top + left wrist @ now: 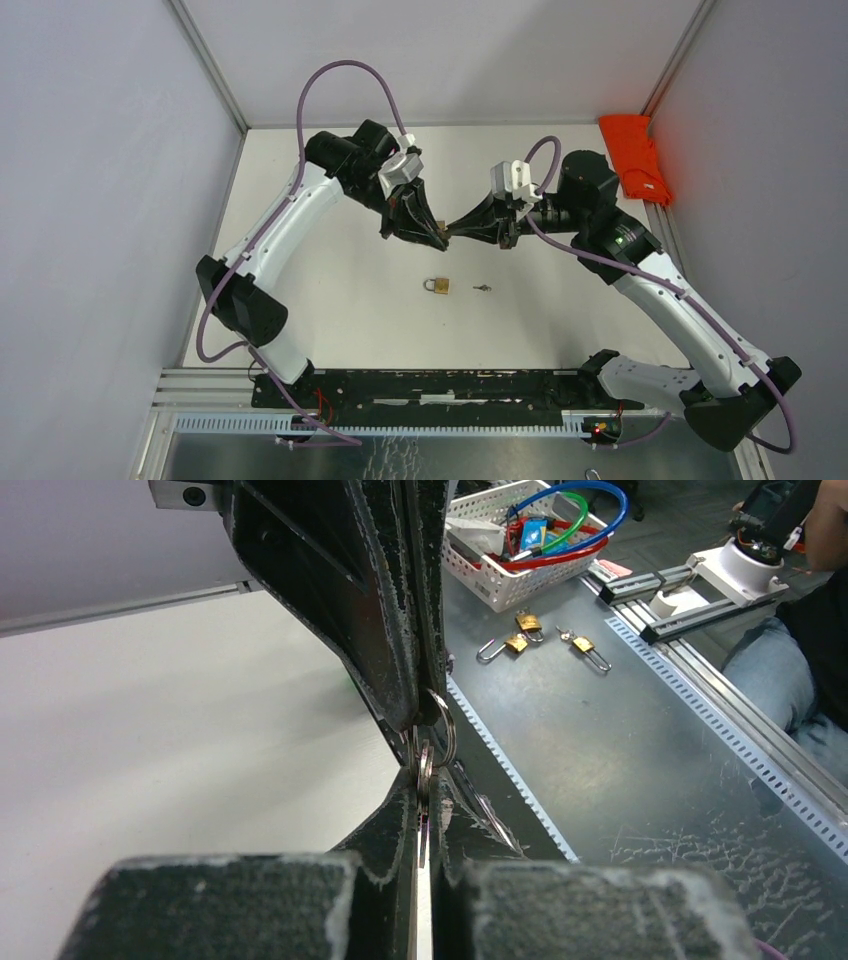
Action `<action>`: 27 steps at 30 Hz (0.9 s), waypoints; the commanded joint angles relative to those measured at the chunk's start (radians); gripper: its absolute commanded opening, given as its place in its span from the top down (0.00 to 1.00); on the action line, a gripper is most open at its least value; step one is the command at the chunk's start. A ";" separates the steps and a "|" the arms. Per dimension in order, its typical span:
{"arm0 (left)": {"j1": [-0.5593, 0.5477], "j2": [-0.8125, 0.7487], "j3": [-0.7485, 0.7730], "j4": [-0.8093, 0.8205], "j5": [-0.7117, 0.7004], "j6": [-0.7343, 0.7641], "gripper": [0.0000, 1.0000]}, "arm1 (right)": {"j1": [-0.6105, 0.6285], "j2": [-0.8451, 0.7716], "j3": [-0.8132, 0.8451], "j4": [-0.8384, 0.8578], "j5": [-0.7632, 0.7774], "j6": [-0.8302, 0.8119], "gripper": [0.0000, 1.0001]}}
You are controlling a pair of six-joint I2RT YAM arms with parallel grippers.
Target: Unlock with the key
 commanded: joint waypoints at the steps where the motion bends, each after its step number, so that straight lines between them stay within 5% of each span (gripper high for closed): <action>1: 0.003 0.007 0.079 -0.020 0.070 0.019 0.98 | -0.004 -0.011 -0.035 -0.073 0.054 0.001 1.00; 8: 0.005 0.023 0.137 -0.018 0.028 -0.016 0.98 | -0.004 -0.015 -0.054 -0.110 0.109 0.001 0.98; 14: 0.024 0.079 0.303 -0.002 0.008 -0.111 0.98 | -0.004 0.005 -0.048 -0.108 0.143 0.020 0.65; 18: 0.022 0.052 0.303 0.311 -0.077 -0.434 0.98 | -0.003 0.009 -0.036 -0.104 0.158 0.028 0.53; 21: -0.044 -0.098 0.066 0.961 -0.490 -0.983 0.98 | -0.003 0.004 -0.031 -0.106 0.179 0.030 0.50; 22: -0.057 -0.122 0.025 0.999 -0.604 -0.980 0.98 | -0.004 0.001 -0.029 -0.105 0.200 0.033 0.50; 27: -0.062 -0.072 0.145 0.859 -0.657 -0.958 0.98 | -0.004 -0.010 0.018 -0.147 0.365 0.038 0.51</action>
